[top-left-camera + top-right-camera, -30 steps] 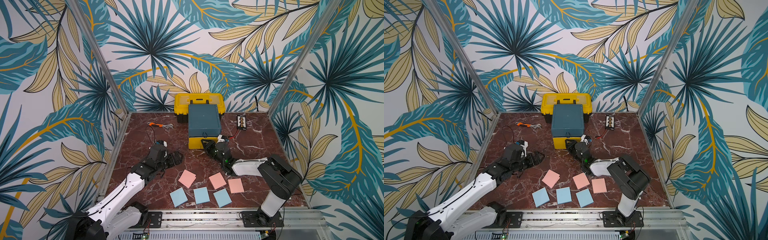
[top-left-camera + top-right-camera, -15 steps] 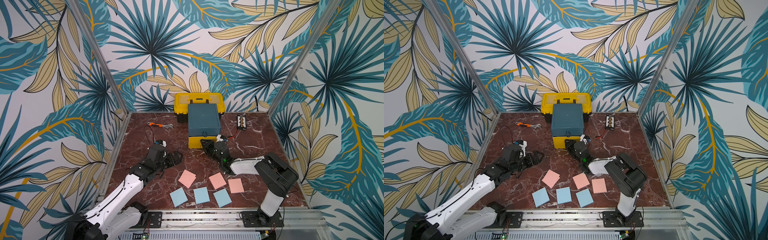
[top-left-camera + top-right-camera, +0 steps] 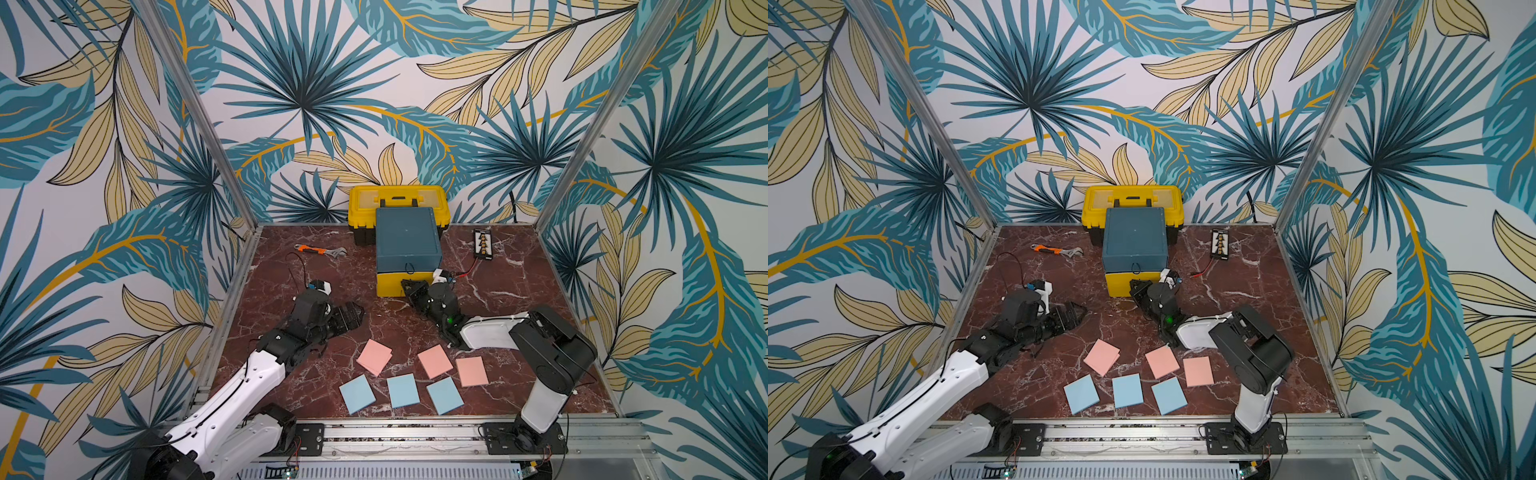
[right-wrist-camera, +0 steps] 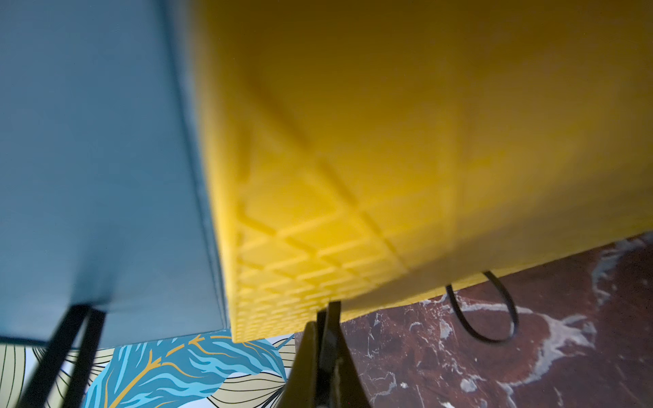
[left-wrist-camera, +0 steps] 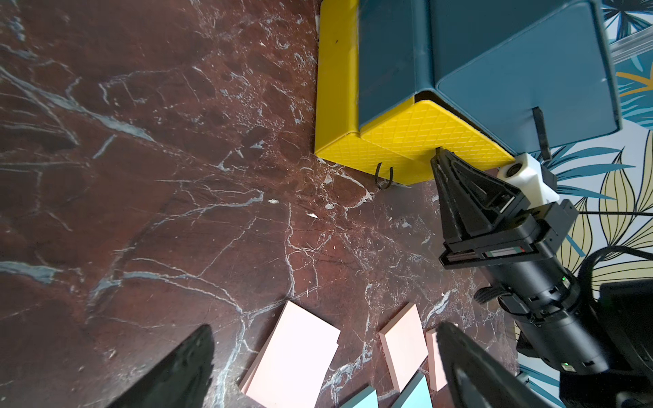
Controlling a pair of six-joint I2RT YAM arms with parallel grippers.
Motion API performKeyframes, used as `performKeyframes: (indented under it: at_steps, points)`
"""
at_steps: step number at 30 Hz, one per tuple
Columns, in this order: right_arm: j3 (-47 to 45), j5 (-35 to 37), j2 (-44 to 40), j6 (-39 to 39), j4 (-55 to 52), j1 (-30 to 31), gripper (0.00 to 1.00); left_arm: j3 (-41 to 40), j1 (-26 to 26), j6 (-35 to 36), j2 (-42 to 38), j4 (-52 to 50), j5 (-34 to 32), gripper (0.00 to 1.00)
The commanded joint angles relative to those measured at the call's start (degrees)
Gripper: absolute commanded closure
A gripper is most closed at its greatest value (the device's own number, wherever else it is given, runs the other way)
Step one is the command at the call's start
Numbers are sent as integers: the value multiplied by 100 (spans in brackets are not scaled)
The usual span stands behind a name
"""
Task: Please put the sticky notes in the drawer by color
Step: Open the drawer in the storage box.
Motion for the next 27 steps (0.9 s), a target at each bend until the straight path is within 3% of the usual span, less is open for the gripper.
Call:
performKeyframes:
  at_steps: [1,27]
  points:
    - [135,-377,-68,-241,163,-28,91,-82,49,-28,-106,21,-43,0]
    - [-1101,-103,-787,-99,546,484,91,574,101,570,226,-714,-299,0]
